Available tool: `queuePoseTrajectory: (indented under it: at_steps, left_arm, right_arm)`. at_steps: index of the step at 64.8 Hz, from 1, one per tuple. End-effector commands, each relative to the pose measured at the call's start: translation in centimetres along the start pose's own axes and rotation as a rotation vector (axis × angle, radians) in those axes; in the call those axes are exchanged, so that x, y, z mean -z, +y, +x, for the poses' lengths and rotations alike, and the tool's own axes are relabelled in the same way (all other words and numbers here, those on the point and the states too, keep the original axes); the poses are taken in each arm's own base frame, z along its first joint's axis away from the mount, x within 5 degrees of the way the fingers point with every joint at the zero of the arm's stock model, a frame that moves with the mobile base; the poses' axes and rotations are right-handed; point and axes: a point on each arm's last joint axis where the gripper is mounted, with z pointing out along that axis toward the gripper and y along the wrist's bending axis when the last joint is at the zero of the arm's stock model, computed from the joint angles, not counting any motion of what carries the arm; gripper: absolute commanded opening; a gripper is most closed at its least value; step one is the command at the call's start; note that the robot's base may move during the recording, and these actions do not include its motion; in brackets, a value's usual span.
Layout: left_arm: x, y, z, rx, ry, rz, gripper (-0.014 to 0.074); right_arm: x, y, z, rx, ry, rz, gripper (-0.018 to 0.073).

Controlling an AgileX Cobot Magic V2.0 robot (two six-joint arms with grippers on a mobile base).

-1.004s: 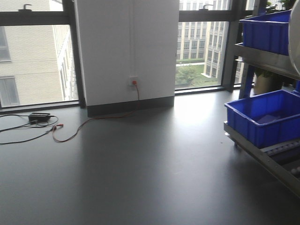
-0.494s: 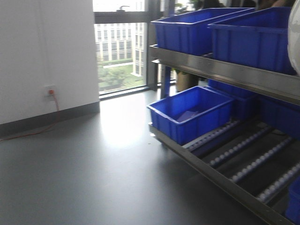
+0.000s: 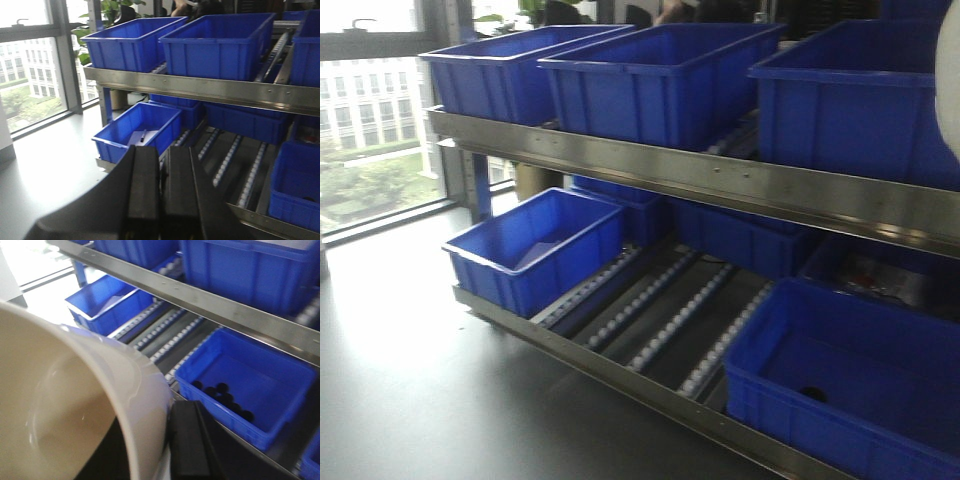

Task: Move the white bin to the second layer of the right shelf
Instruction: 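Approach the roller shelf rack with blue crates holding the bin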

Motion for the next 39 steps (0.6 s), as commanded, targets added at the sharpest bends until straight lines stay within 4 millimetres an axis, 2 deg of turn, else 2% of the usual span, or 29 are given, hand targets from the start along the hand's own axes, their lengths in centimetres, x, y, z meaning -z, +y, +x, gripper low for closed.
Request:
queuePoseTrajectory:
  at_steps: [1,39]
  left_arm:
    - [-0.03,0.02,0.4,0.009,-0.062,-0.004,0.0085]
    - [-0.03,0.02,0.4,0.009,-0.062,-0.004,0.0085]
  right_arm:
    - [0.32,0.25,-1.79,0.004,-0.12,-0.016,0.0051]
    - [0.32,0.25,-1.79,0.004,-0.12,-0.016,0.0051]
